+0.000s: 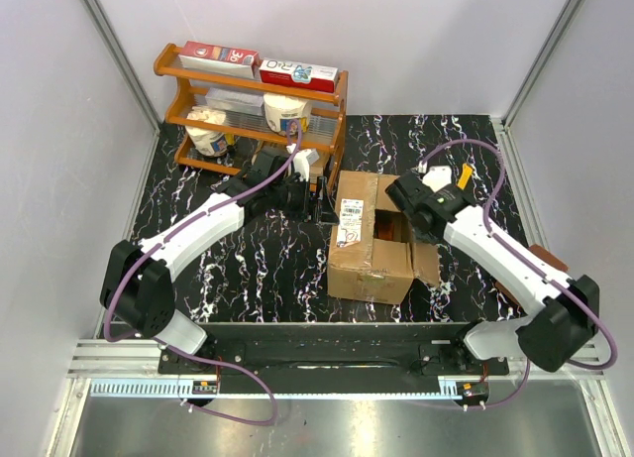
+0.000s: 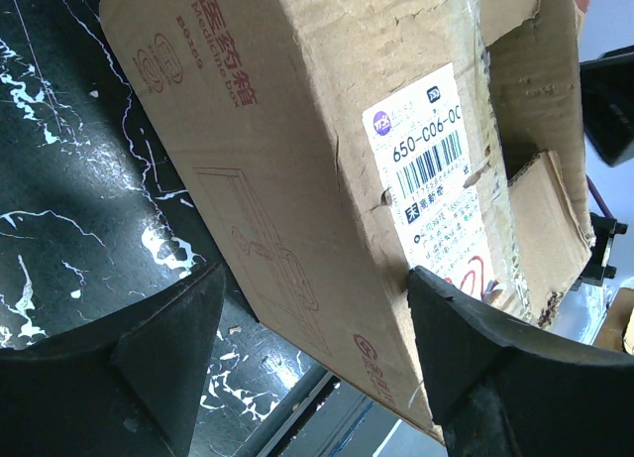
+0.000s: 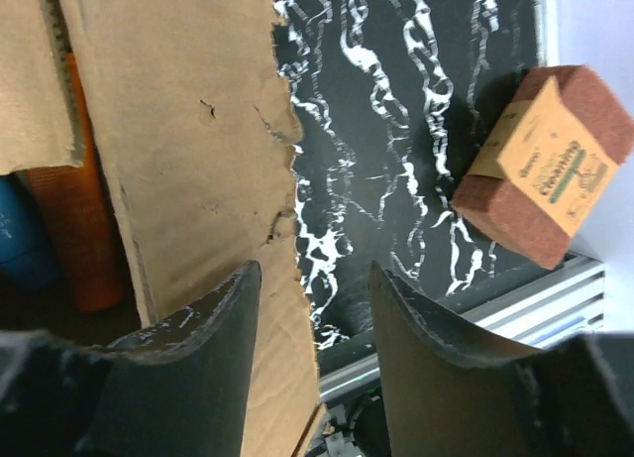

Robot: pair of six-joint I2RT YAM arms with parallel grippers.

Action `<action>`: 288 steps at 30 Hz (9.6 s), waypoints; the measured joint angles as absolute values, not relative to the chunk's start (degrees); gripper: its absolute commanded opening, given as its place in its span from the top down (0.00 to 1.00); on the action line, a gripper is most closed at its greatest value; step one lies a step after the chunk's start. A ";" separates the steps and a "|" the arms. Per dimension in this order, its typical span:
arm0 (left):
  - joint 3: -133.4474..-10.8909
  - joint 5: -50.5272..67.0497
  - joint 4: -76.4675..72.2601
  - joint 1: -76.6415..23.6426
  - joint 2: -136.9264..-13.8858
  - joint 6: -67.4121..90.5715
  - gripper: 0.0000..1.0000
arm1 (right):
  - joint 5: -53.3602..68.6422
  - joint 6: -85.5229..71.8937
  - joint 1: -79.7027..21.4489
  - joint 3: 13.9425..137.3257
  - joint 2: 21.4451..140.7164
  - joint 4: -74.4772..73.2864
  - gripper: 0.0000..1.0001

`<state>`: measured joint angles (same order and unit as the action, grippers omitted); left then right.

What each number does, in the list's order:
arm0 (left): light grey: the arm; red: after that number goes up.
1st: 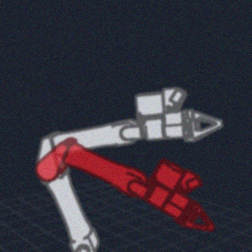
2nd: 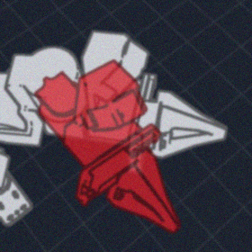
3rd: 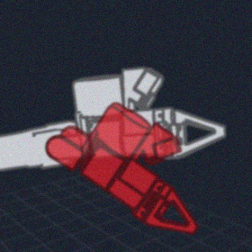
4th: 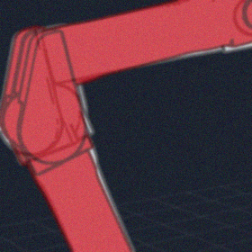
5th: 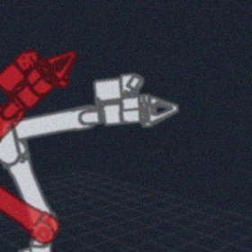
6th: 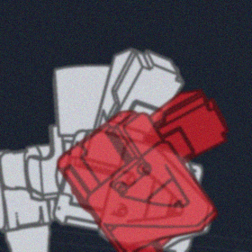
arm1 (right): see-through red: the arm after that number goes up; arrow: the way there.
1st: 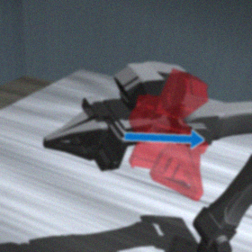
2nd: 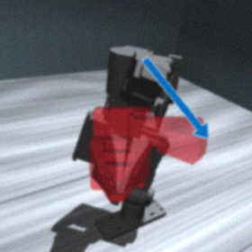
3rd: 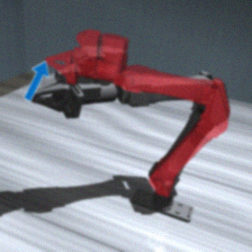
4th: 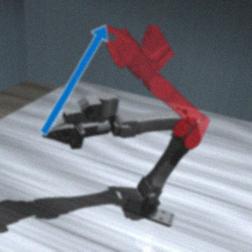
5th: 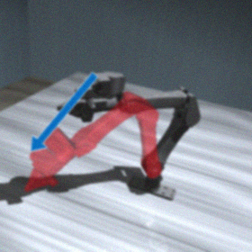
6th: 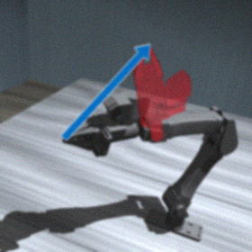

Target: Unpack the express box

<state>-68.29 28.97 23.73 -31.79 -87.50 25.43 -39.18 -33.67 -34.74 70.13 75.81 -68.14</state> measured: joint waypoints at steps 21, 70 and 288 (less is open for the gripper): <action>-68.90 26.17 24.93 -31.92 -86.39 25.23 0.22 | -33.15 -31.53 -33.36 81.10 71.68 -60.62 0.28; -80.36 -24.25 24.64 -58.04 -92.92 10.37 0.01 | -22.85 -36.38 -32.25 65.58 75.18 -48.69 0.94; -77.14 -0.80 31.22 -42.28 -90.19 10.50 1.00 | -3.07 -13.41 -42.46 60.90 70.94 -27.57 0.87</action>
